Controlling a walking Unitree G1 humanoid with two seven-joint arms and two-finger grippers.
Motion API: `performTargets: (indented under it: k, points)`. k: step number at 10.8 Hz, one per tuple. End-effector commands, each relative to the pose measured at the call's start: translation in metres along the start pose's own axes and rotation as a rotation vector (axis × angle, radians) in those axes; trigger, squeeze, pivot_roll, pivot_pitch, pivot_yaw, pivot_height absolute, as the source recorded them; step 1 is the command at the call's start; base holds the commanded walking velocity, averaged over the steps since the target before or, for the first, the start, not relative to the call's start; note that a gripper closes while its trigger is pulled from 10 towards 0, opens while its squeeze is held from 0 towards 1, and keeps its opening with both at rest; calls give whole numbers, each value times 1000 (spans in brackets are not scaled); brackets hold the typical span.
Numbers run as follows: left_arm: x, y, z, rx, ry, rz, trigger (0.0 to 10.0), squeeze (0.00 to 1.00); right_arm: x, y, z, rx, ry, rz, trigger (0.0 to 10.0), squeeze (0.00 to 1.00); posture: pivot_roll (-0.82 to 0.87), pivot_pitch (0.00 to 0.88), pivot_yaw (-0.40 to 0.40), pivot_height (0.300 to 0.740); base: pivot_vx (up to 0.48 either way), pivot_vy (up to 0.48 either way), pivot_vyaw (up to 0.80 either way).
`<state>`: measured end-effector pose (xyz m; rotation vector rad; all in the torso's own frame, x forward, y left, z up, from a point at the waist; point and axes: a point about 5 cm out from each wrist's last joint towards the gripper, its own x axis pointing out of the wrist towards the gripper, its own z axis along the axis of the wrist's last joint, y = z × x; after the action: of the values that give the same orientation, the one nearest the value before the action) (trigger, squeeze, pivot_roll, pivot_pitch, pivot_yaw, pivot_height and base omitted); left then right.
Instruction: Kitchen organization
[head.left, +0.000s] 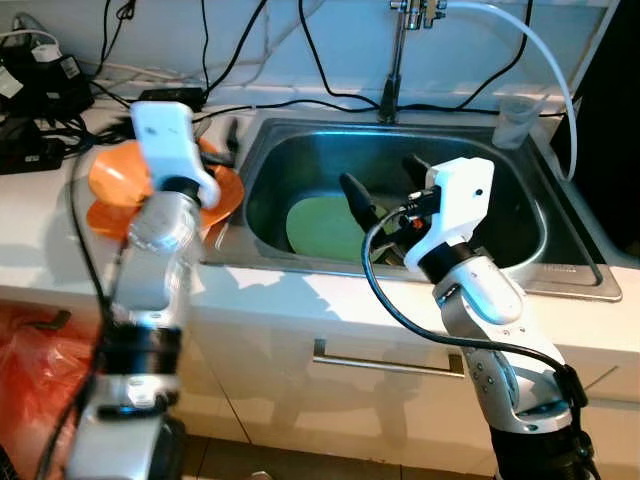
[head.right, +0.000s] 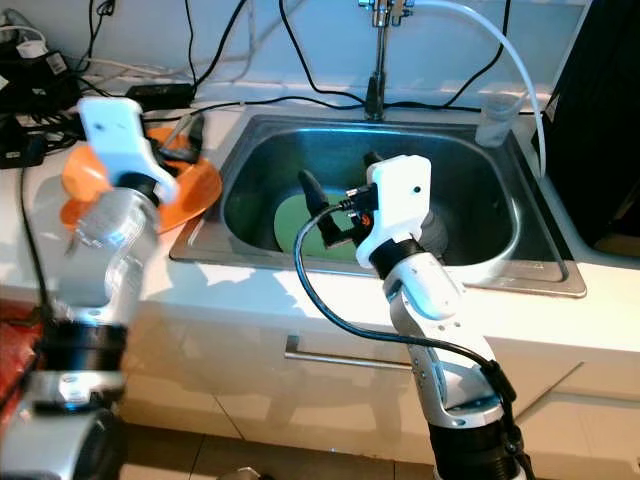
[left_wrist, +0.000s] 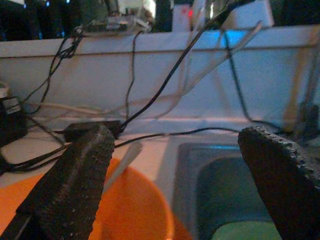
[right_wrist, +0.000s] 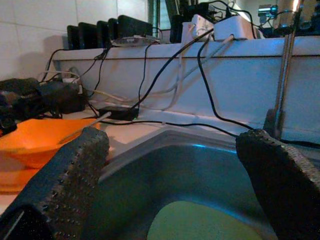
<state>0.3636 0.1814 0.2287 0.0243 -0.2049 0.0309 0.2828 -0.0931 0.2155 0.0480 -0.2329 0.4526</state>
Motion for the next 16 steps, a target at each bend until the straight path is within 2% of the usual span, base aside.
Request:
performTargets:
  k: [1,2,3,5,6,7,9,11,16]
  points:
    - [4,6,5,16,-7,30,10000,0,-1,3,1,-1,-2,1,10000,890,-49,0,73,740,0,0,0]
    - [13,20,3,42,37,72,10000,0,-3,4,0,4,2,2,10000,890,-54,0,79,740,0,0,0]
    - [16,25,0,51,69,87,10000,0,-3,4,0,7,4,3,10000,890,-55,0,81,740,0,0,0]
    - [33,49,-8,108,208,138,10000,0,-10,6,-3,20,19,-7,10000,890,-61,0,107,740,0,0,0]
    - [34,51,-9,121,226,143,10000,0,-11,7,-4,24,22,-10,10000,894,-63,0,111,740,0,0,0]
    - [36,58,-15,157,289,153,10000,0,-13,9,-5,33,27,-14,10000,886,-69,0,126,740,0,0,0]
    - [40,60,-19,216,373,116,10000,0,-17,10,-6,41,35,-25,10000,886,-73,0,138,740,0,0,0]
    - [41,58,-26,174,436,104,10000,0,-19,10,-7,45,40,-38,10000,886,-79,0,149,740,0,0,0]
    - [29,72,-48,238,524,151,10000,0,-31,12,-9,55,69,-63,10000,886,-101,0,157,740,0,0,0]
